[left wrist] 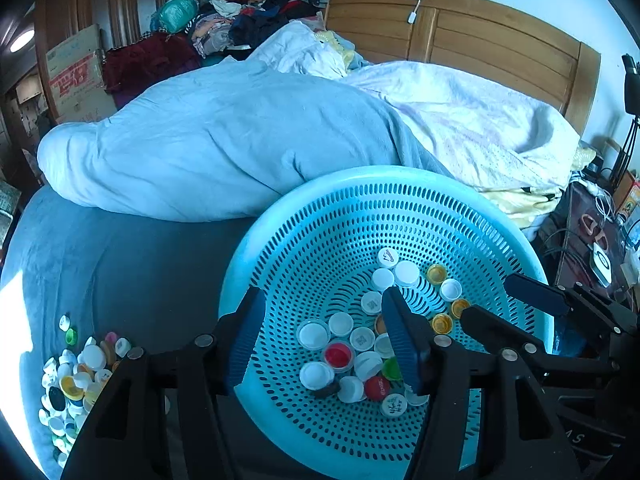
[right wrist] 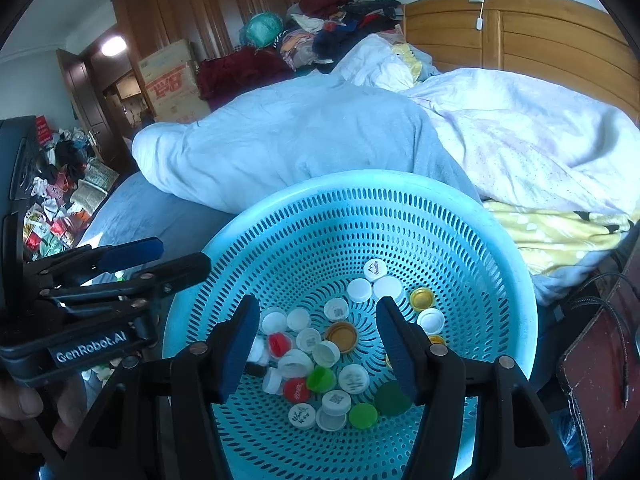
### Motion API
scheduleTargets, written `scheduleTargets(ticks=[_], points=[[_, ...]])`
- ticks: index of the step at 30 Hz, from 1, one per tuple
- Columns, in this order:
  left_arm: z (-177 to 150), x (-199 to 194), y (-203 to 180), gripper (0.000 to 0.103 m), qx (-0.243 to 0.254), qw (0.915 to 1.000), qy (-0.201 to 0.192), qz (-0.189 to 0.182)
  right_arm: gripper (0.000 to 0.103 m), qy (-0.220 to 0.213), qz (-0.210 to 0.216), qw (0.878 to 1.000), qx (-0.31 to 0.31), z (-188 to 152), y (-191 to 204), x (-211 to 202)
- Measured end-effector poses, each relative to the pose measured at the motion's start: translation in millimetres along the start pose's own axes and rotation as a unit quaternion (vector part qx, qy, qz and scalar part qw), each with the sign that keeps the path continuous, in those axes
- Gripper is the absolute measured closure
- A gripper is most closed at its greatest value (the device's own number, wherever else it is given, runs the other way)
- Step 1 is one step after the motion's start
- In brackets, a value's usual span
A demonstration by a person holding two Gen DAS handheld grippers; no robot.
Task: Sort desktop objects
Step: 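Move both grippers back from the basket to the cap pile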
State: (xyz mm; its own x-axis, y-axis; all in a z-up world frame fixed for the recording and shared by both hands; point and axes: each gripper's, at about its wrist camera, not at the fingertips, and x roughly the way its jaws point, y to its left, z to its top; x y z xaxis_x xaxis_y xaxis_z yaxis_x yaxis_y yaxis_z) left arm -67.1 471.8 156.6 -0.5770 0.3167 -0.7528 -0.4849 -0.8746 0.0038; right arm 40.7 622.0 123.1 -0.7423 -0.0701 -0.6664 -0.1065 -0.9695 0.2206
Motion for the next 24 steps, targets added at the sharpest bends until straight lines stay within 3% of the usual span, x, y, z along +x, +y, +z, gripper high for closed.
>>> scheduleTargets(ticks=[3,7,11,13,14,16,17,19,24], points=[[-7,-9,16,0.049,-0.006,0.9999,-0.01,0.007,0.037,-0.002,0.01,1.0,-0.002,-1,7,-2],[-39,-25,65,0.048,-0.021,0.9988,-0.026,0.036,0.037,0.002,0.03,0.999,-0.021,-6,27,-4],[-101,-41,147,0.048,-0.064,0.9916,-0.024,0.11,0.037,-0.02,0.061,0.997,-0.042,-13,52,-12],[-144,-47,203,0.048,-0.109,0.9842,-0.005,0.14,0.036,-0.039,0.061,0.995,-0.064,-19,72,-15],[-158,-47,219,0.048,-0.12,0.9803,0.003,0.157,0.026,-0.045,0.061,0.995,-0.071,-21,79,-15],[-191,-43,264,0.049,-0.152,0.9679,0.03,0.198,0.017,-0.053,0.064,0.993,-0.089,-25,96,-14],[-208,-45,292,0.049,-0.179,0.96,0.041,0.211,0.017,-0.054,0.068,0.991,-0.097,-27,104,-13],[-226,-50,327,0.049,-0.216,0.9521,0.039,0.213,0.017,-0.046,0.079,0.99,-0.111,-31,121,-10],[-256,-52,393,0.048,-0.266,0.9289,0.033,0.255,0.017,0.005,0.098,0.984,-0.147,-43,152,7]])
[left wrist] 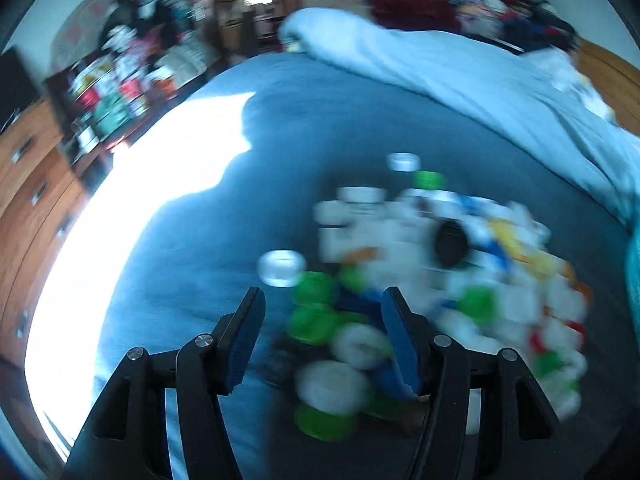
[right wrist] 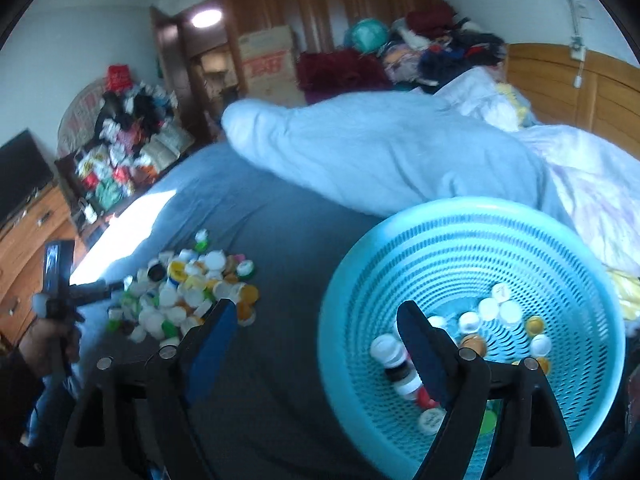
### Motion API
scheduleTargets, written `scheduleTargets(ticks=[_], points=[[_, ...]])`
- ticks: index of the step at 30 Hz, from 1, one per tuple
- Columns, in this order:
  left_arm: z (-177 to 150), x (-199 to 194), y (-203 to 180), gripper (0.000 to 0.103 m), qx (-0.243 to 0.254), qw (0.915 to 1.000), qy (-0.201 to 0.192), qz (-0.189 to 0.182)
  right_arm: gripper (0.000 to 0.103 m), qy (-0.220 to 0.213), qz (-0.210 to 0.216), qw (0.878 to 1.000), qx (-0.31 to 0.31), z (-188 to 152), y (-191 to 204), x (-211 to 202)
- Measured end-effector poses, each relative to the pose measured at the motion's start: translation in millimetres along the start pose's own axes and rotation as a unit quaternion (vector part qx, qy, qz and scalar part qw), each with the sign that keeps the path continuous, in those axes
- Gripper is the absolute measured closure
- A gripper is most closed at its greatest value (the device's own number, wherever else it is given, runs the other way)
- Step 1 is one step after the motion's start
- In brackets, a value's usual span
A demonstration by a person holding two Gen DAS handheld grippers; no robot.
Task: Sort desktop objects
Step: 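Move both grippers back from the basket to the cap pile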
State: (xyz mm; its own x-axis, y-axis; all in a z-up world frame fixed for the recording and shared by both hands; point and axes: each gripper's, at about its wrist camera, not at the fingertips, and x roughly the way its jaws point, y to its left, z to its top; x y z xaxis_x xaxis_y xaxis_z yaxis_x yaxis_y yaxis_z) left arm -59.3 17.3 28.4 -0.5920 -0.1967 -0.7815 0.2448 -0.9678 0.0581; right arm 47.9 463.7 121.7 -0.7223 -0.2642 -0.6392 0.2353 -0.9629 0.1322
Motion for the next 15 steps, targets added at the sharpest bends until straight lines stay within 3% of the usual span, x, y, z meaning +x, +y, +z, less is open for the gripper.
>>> scheduleTargets(ticks=[3,7,13,15], points=[[-9,30,10,0.049,-0.019,0.9987,0.045,-0.016,0.017,0.022,0.01,1.0,-0.018,-6,17,12],[-28,23,-14,0.048,0.022,0.9983,0.015,-0.053,0.017,0.042,0.022,0.998,-0.032,-10,36,25],[-48,7,-48,0.048,0.068,0.9887,0.041,-0.128,0.017,0.053,0.027,0.997,-0.054,-10,58,33],[-56,-2,-51,0.048,0.093,0.9855,0.041,-0.136,0.017,0.05,0.026,0.997,-0.059,-11,62,33]])
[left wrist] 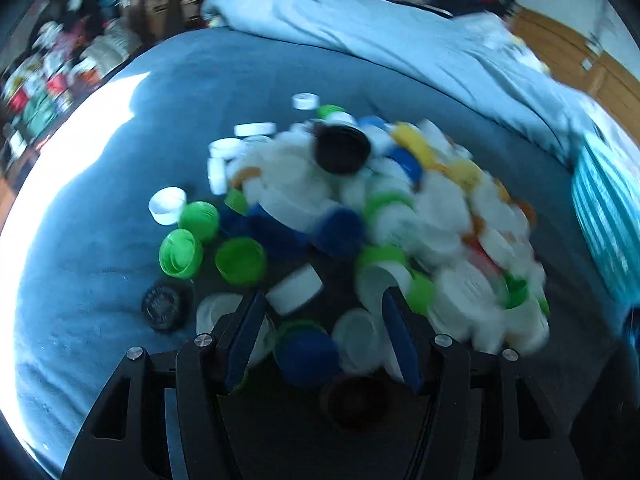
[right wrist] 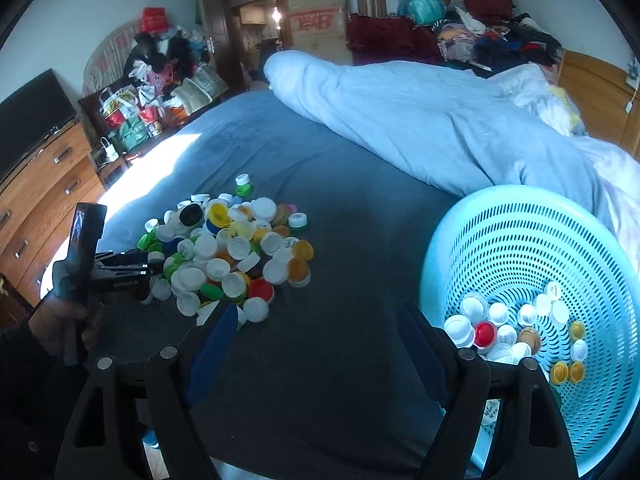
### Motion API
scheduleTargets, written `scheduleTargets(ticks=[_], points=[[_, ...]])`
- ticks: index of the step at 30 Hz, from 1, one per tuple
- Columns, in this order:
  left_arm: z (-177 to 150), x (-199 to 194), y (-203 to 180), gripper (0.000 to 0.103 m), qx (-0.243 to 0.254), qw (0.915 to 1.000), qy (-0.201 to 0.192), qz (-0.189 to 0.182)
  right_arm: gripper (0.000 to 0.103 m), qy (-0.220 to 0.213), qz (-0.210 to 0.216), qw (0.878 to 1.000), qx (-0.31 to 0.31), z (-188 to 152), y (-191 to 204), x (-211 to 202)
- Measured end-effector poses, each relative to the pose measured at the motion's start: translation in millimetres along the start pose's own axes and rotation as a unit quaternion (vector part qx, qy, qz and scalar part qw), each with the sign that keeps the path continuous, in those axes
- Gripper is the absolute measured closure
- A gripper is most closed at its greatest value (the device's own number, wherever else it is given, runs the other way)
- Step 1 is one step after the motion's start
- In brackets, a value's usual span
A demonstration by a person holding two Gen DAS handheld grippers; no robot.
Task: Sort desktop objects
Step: 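Move both grippers back from the basket to the cap pile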
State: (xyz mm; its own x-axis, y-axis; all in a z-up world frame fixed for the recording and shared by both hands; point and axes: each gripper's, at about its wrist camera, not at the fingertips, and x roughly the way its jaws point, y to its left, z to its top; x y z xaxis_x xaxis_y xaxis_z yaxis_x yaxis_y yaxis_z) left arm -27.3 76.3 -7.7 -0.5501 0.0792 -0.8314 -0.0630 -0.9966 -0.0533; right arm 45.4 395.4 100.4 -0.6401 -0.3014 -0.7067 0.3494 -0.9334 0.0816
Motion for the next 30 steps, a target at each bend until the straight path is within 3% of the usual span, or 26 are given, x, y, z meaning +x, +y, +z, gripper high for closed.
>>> scheduleTargets(ticks=[5,8,13,18,28,30], points=[[-18,-17,8,0.048,0.023,0.9992,0.028,-0.017,0.017,0.01,0.005,1.0,-0.004,-3,7,7],[-27,-31,31,0.048,-0.009,0.9994,0.03,-0.017,0.017,0.014,0.007,1.0,-0.009,-6,12,9],[-45,-63,71,0.048,-0.066,0.9978,-0.002,-0.004,0.017,0.018,0.009,1.0,-0.01,-9,15,11],[-56,-58,92,0.048,-0.1,0.9948,0.007,0.017,0.017,0.027,0.019,0.999,-0.016,-11,24,17],[-50,-43,79,0.048,-0.091,0.995,-0.026,0.03,0.017,0.048,0.032,0.998,-0.036,-16,42,25],[-49,-36,80,0.048,-0.093,0.9942,-0.022,0.049,0.017,0.054,0.034,0.997,-0.038,-17,45,28]])
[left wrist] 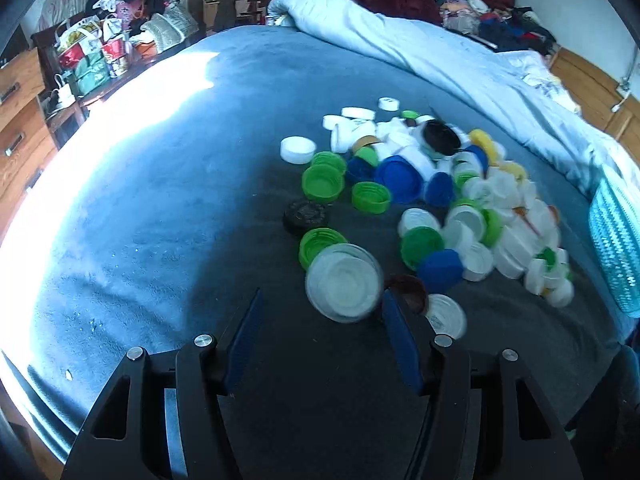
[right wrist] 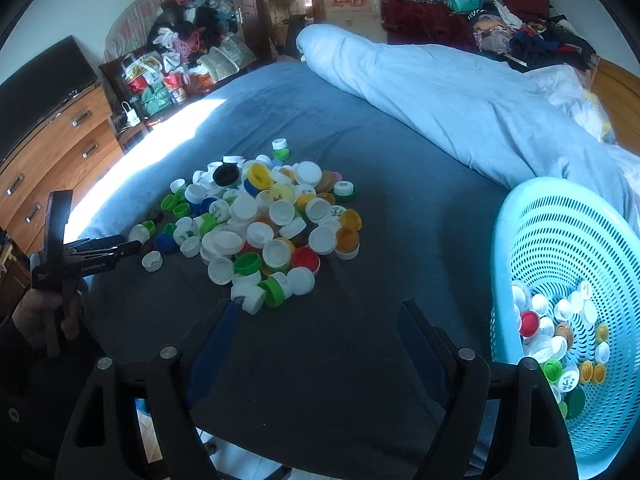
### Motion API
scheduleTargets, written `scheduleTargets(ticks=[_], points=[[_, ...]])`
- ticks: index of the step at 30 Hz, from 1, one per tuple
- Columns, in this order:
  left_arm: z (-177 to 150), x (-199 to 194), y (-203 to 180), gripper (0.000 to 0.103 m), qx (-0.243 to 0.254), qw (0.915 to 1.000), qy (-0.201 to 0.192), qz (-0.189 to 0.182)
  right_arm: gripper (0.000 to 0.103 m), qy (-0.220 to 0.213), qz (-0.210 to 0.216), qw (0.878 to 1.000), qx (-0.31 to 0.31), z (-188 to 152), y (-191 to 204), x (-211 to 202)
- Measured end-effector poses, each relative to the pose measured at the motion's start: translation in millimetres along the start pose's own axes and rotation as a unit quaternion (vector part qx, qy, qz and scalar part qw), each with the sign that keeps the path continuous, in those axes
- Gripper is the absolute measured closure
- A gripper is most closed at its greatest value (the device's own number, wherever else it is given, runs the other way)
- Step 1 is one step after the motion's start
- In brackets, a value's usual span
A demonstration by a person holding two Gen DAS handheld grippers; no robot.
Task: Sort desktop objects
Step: 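Move both grippers back from the basket to the cap pile, then grasp a green cap with the left gripper while the right grasps a white cap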
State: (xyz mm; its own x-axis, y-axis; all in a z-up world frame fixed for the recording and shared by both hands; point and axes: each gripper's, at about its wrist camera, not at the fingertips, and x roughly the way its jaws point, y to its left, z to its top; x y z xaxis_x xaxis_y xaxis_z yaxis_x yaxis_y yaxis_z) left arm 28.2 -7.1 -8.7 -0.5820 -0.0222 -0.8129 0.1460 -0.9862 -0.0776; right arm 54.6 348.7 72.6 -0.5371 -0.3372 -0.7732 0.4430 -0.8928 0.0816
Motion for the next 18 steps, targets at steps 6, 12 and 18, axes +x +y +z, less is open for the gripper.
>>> scheduleTargets(ticks=[6,12,18], points=[[7,-42,40,0.096,-0.056,0.9928,-0.088,0.059,0.017,0.012,0.01,1.0,-0.007,-2,10,7],[-1,-49,60,0.048,-0.056,0.9938,-0.083,0.048,0.017,0.02,0.023,0.999,-0.009,-2,20,19],[9,-37,74,0.048,-0.072,0.9915,-0.076,0.078,0.017,0.034,0.034,0.999,-0.024,-6,32,25]])
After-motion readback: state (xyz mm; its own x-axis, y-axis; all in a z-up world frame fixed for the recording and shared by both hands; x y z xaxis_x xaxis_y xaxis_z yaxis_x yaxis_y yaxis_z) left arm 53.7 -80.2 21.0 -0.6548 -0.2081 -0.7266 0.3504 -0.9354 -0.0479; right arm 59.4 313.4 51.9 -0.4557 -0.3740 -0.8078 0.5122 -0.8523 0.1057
